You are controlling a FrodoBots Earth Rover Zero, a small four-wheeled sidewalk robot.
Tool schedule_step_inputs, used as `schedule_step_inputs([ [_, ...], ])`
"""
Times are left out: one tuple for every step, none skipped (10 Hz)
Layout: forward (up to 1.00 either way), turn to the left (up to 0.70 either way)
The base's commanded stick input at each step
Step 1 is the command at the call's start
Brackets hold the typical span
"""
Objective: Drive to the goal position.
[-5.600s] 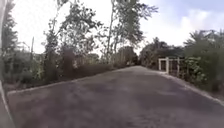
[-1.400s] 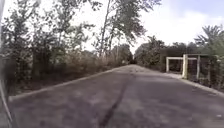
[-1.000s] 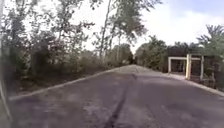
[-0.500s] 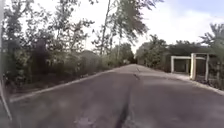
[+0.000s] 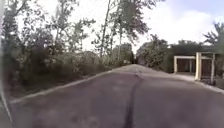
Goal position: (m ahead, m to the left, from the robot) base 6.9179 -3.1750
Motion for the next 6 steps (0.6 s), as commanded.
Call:
schedule_step_inputs([
  [0.7,0.0],
  [0.7,0.0],
  [0.7,0.0],
  [0.7,0.0],
  [0.7,0.0],
  [0.7,0.0],
])
